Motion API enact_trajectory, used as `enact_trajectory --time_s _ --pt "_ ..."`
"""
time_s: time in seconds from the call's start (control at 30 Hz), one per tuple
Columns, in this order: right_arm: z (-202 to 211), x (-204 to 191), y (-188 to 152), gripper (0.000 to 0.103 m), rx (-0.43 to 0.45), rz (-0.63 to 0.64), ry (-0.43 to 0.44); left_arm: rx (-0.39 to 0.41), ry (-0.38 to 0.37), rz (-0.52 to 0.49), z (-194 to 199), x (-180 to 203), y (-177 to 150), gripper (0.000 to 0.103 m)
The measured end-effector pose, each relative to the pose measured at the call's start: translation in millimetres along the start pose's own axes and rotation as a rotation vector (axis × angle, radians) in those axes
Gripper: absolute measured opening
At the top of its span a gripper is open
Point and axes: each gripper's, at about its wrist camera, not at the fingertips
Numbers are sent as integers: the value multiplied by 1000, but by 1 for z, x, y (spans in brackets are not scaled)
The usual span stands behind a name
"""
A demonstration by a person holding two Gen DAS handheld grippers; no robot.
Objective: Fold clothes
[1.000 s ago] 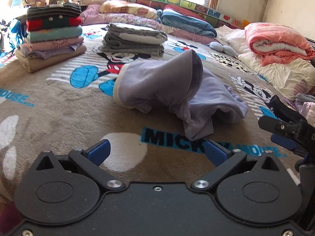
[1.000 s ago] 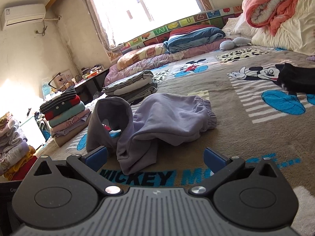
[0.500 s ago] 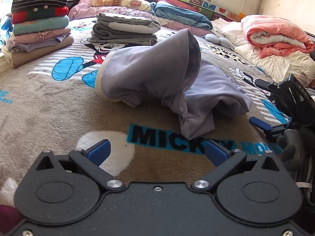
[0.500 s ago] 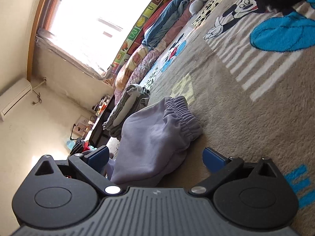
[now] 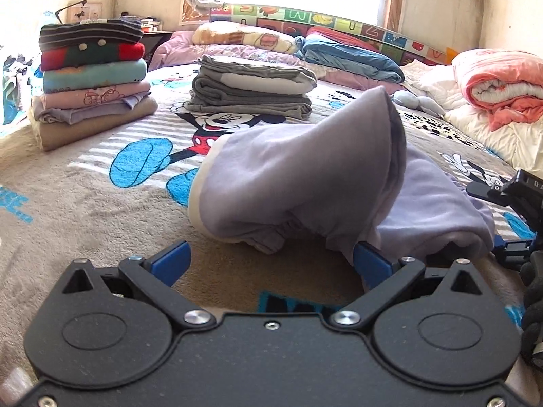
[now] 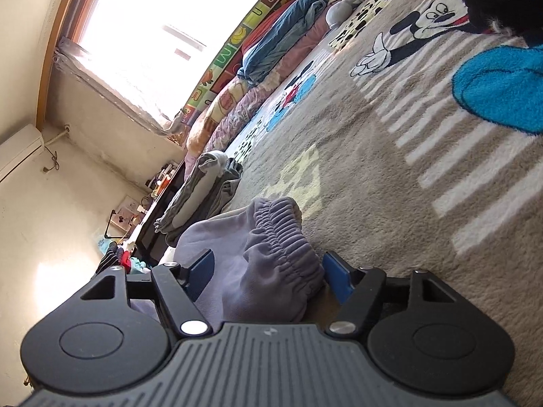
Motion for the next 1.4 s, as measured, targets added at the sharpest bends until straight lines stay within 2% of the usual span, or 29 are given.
enact_trajectory --time_s 0.13,0.2,0.27,0.33,0.43,0.5,0.7,0.83,1.17,1.4 --pt "-1 7 8 75 -13 20 -7 -48 -4 42 -10 -5 -3 103" --pt "-5 6 9 72 -21 34 -7 -55 4 31 -12 -4 -6 103" --pt "-7 8 10 62 -22 22 -8 -53 17 9 -13 -1 -9 103" --pt "-4 16 10 39 -13 -22 13 -55 27 -6 -14 1 -12 103" --pt "0 20 11 29 -2 -43 32 -55 41 -31 -15 4 -15 103" --pt "3 15 10 26 13 -15 30 -56 46 -42 -15 5 -17 103" --pt "38 5 21 25 137 34 19 -61 51 -57 -16 7 -18 103" --pt "71 6 30 24 215 68 -19 -61 59 -71 -16 9 -19 103" --pt "131 29 28 24 348 56 -139 -63 59 -74 -13 9 -22 103" --pt "161 48 24 24 400 28 -242 -65 58 -73 -11 10 -23 103"
Point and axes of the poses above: each gripper's, at about its wrist camera, not at the fingertips, and z roughly against the way its jaws point, x to its right, y to its top, and after that the axes turned 10 degrees about -x, right-handed
